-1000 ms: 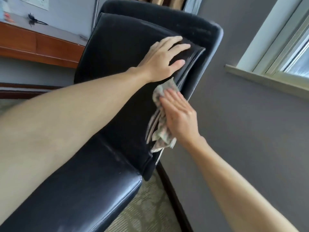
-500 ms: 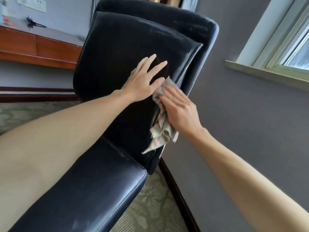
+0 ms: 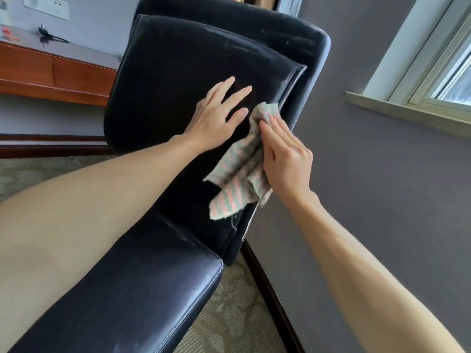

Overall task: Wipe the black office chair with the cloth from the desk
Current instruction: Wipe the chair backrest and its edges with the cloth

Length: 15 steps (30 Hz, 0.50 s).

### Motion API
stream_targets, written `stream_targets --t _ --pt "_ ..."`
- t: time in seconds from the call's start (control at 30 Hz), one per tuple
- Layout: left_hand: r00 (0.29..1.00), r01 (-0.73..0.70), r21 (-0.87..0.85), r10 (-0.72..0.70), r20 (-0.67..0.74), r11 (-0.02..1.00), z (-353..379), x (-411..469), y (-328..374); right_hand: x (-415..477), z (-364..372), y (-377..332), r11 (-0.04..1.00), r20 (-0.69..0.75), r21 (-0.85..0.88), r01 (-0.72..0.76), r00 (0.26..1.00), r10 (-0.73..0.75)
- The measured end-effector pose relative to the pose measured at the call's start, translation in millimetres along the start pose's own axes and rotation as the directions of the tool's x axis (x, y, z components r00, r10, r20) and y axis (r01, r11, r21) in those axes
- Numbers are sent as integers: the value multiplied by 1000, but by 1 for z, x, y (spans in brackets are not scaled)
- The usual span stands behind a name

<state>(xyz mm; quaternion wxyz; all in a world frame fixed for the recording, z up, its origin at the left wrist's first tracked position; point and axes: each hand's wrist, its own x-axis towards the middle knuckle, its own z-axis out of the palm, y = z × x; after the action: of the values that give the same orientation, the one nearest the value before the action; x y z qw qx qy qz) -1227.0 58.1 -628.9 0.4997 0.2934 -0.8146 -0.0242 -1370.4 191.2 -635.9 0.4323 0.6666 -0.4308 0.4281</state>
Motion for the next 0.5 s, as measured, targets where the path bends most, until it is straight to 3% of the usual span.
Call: stream_targets --t 0.1,0.3,0.5 --pt "1000 2 16 -1 -26 1000 3 0 2 -8 12 3 998 118 -50 -44 992 49" --pt "1000 -11 37 11 -7 999 3 -2 0 -96 21 -19 978 335 144 149 923 -190" --pt "1000 -14 51 14 -1 999 -1 -1 -2 -53 21 -1 994 267 54 95 958 -106"
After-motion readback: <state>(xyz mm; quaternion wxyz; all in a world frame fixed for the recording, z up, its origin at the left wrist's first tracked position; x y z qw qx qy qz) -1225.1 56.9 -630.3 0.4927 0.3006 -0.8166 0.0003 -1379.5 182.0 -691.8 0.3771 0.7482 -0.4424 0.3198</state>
